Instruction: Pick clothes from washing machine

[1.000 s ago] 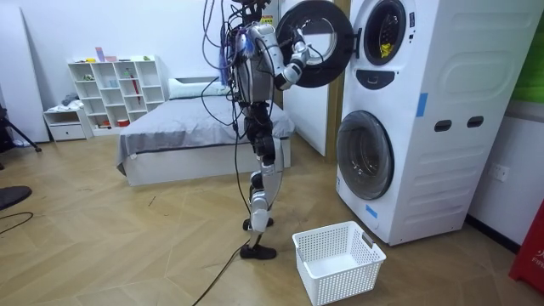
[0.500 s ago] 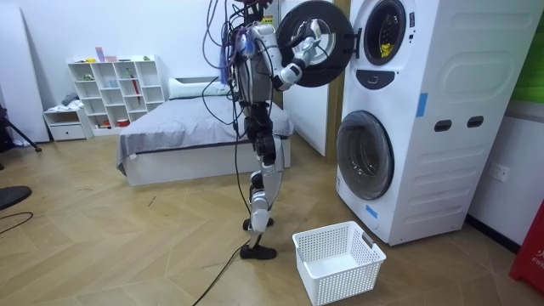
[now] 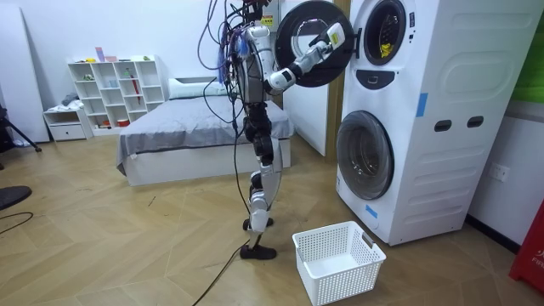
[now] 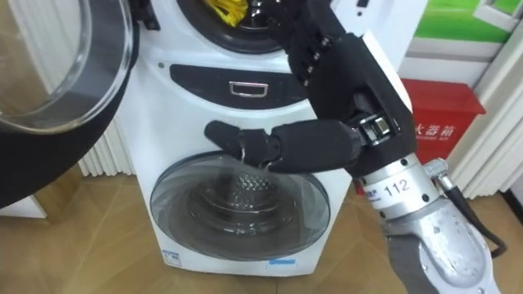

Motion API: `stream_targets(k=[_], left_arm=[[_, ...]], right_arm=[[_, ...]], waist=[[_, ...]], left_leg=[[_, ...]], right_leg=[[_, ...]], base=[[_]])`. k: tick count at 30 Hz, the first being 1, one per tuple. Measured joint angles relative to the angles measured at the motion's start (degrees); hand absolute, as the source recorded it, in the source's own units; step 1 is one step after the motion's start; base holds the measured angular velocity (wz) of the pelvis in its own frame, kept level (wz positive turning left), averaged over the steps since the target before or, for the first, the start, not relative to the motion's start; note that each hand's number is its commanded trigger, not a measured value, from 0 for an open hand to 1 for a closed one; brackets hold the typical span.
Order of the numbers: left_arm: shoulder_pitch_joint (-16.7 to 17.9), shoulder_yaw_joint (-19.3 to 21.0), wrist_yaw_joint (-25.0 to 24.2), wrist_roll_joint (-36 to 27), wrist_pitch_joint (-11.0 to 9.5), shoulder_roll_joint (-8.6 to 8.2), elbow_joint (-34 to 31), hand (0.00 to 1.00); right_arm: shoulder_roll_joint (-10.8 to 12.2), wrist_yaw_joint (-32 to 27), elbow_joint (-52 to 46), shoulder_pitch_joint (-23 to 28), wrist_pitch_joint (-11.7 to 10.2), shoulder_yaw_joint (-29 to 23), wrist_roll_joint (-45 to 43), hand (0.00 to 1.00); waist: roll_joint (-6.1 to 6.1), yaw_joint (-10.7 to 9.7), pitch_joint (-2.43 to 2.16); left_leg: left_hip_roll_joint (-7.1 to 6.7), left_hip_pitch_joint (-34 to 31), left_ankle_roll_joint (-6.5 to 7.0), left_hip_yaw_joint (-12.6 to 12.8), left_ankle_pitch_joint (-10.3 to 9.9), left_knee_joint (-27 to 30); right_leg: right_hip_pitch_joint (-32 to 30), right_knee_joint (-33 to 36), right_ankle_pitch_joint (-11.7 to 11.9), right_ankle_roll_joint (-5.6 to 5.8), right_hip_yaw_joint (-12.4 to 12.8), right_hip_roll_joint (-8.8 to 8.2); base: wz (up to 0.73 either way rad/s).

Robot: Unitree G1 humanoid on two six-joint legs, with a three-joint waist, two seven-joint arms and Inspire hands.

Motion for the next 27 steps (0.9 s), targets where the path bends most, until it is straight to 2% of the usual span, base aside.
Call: stream_targets(k=[5,9,11,12,14,16,18,20,22,23,24,25,26,27], left_arm=[[-1.91,0.03,0.06,-0.15,1.16,-0.03,0.19,0.0],[-1.77,0.1,0.01,0.0,2.39,-0.14,0.01,0.0],[-1.94,0.09,-0.24,0.07,2.75,0.01,0.23,0.0],[-2.01,0.12,-0.45,0.07,3.44,0.01,0.48,0.0],[-2.02,0.12,-0.6,0.01,3.6,0.06,0.77,0.0],[-1.34,-0.05,-0.74,0.0,4.45,0.26,1.32,0.0],[-0.21,-0.2,-0.91,0.02,5.39,0.16,1.27,0.0],[0.77,0.01,-1.37,0.05,6.18,0.21,1.24,0.0],[1.82,0.72,-1.66,0.0,6.69,0.38,1.25,0.0],[1.91,0.71,-1.68,0.01,6.73,0.5,1.3,0.0],[1.66,0.37,-1.81,-0.11,6.67,0.69,1.57,0.0],[1.91,0.23,-2.03,-0.08,6.49,0.41,1.55,0.0],[2.05,0.27,-2.21,-0.09,6.35,0.19,1.52,0.0],[2.86,0.59,-2.9,-0.05,6.13,0.06,1.52,0.0]], right_arm=[[0.26,-1.84,2.8,-2.5,0.65,0.49,-3.7,0.0],[0.93,-4.23,6.58,-7.88,1.14,1.46,-6.12,0.0],[1.07,-4.2,9.14,-9.99,1.11,3.2,-8.68,0.0],[1.71,-4.21,11.85,-11.13,1.15,4.05,-10.18,0.0],[3.06,-4.35,15.48,-12.0,1.21,4.29,-11.01,0.0],[3.3,-4.45,17.91,-11.95,2.16,4.39,-10.94,0.0],[3.51,-5.44,18.15,-11.94,2.54,4.41,-10.62,0.0],[3.53,-6.4,18.14,-11.96,2.54,4.41,-10.48,0.0],[4.24,-7.79,18.15,-11.97,2.54,4.41,-10.73,0.0],[4.59,-8.19,18.14,-12.02,2.54,4.44,-10.58,0.0],[4.82,-9.22,18.5,-12.02,2.52,4.42,-9.64,0.0],[4.51,-9.36,20.14,-12.5,2.66,4.24,-8.44,0.0],[4.21,-9.45,20.81,-12.83,2.98,3.98,-8.2,0.0],[4.03,-9.66,21.59,-13.1,3.88,3.61,-7.81,0.0]], waist=[[-0.49,1.34,-0.28],[-0.71,2.57,-0.27],[-0.6,3.21,-0.16],[-0.34,4.31,0.06],[0.32,4.78,0.56],[0.34,5.35,0.61],[0.28,5.9,0.57],[0.09,5.94,0.41],[-0.52,5.98,-0.06],[-0.77,5.99,0.01],[-1.25,5.41,0.88],[-1.43,5.82,0.72],[-1.29,6.31,0.51],[-0.77,8.0,0.25]], left_leg=[[0.09,-0.21,0.0,0.54,0.0,-0.1],[0.4,-0.6,-0.07,0.56,-0.09,1.29],[0.9,-1.12,-0.26,0.53,-0.81,3.17],[1.47,-1.52,-0.54,0.52,-1.79,5.3],[2.46,-3.06,-0.81,-0.1,-3.61,9.06],[3.03,-4.77,-1.23,-1.2,-5.62,12.42],[3.07,-5.23,-1.39,-1.52,-5.85,13.2],[2.95,-5.69,-1.54,-1.71,-5.54,13.17],[2.84,-6.7,-1.81,-1.22,-4.72,13.92],[2.79,-7.71,-2.02,-0.67,-4.28,15.37],[2.31,-12.27,-2.14,-0.16,-3.77,22.28],[0.7,-14.68,-2.15,-1.78,-3.88,18.86],[0.32,-15.65,-2.63,-2.1,-3.19,15.18],[-0.03,-16.79,-2.06,-2.51,1.55,11.54]], right_leg=[[-0.48,0.08,0.0,0.0,0.07,0.02],[-0.22,0.16,0.0,0.0,0.05,0.25],[0.1,0.23,-0.01,-0.01,0.04,0.65],[0.44,0.45,-0.06,-0.06,0.1,1.16],[0.52,1.88,-0.99,-0.59,0.07,1.94],[0.31,3.94,-2.97,-1.08,-0.07,2.47],[-0.36,5.43,-3.92,-1.43,-0.8,2.3],[-0.97,6.28,-4.55,-1.65,-1.22,2.06],[-1.92,7.01,-5.31,-2.01,-0.15,1.61],[-1.87,6.88,-5.52,-2.14,0.18,1.52],[-1.51,7.03,-6.28,-2.55,1.26,1.1],[-1.45,7.28,-6.88,-2.55,1.78,0.33],[-1.62,7.42,-7.15,-2.17,2.14,0.26],[-1.77,7.87,-8.21,-0.76,3.49,0.08]], base=[[-0.06],[0.02],[0.05],[0.0],[0.18],[0.29],[0.14],[0.12],[0.1],[0.43],[0.37],[0.24],[-0.34],[-0.45]])
